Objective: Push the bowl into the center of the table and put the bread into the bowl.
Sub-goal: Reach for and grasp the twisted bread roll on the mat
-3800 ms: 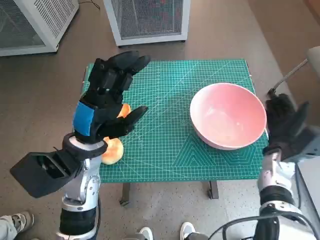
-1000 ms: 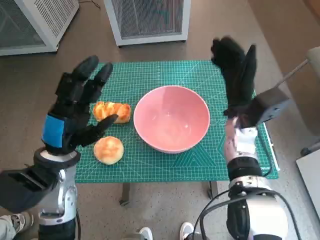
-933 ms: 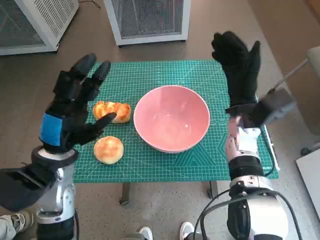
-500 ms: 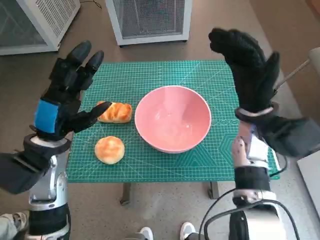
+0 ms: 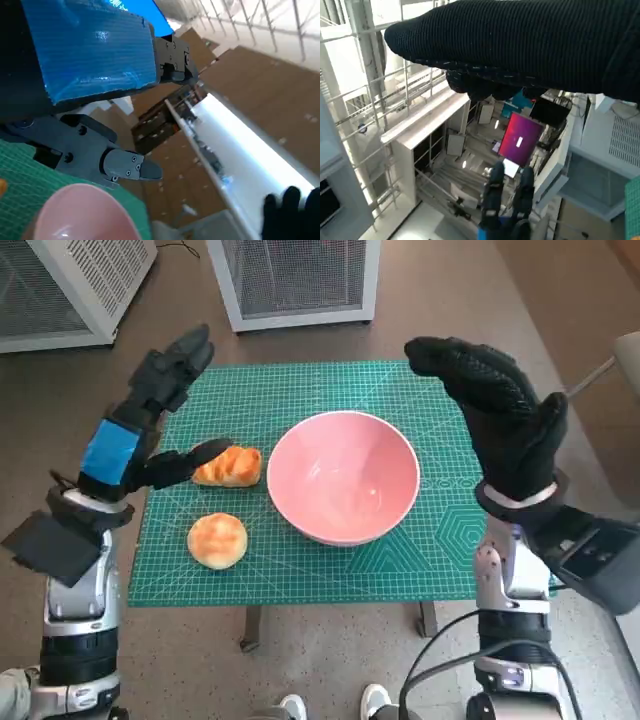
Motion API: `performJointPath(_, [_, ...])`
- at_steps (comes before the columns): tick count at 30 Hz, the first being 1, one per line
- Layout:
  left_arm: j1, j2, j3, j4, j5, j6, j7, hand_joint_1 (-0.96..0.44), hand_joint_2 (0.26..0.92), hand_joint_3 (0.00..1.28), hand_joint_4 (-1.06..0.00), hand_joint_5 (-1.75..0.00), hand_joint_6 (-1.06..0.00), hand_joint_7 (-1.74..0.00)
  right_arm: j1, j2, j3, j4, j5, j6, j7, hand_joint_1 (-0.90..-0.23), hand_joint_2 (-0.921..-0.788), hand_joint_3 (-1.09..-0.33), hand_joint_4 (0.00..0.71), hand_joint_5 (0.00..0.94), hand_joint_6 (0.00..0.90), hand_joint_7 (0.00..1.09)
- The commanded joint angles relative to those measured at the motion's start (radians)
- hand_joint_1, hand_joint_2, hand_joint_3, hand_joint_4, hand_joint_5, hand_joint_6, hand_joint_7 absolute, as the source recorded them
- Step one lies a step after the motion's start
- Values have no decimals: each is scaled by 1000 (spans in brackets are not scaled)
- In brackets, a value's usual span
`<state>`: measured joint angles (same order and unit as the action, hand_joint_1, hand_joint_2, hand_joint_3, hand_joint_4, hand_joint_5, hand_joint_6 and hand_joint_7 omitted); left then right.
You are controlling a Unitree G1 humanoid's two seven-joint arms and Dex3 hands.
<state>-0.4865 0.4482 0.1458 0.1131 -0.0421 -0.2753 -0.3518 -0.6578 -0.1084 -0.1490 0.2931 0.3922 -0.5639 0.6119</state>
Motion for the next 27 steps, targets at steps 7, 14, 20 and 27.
performJointPath(7, [-82,102,-93,42,143,90,-54,-321,913,56,-176,0,-71,-376,57,2,12,-75,21,43,-9,-545,-921,-501,431,15,82,747])
performJointPath(14, [-126,140,-144,79,208,172,-92,-302,893,28,-159,0,-55,-376,72,-1,17,-100,18,39,-6,-556,-921,-495,425,11,64,732])
performJointPath(20, [-162,162,-201,106,277,255,-121,-267,856,4,-144,0,-121,-276,75,-13,17,-112,18,35,1,-567,-921,-488,414,5,55,728])
performJointPath(27, [-203,173,-266,180,348,315,-149,-190,820,0,-138,0,-194,-150,72,-19,23,-135,15,40,2,-564,-921,-485,409,2,50,727])
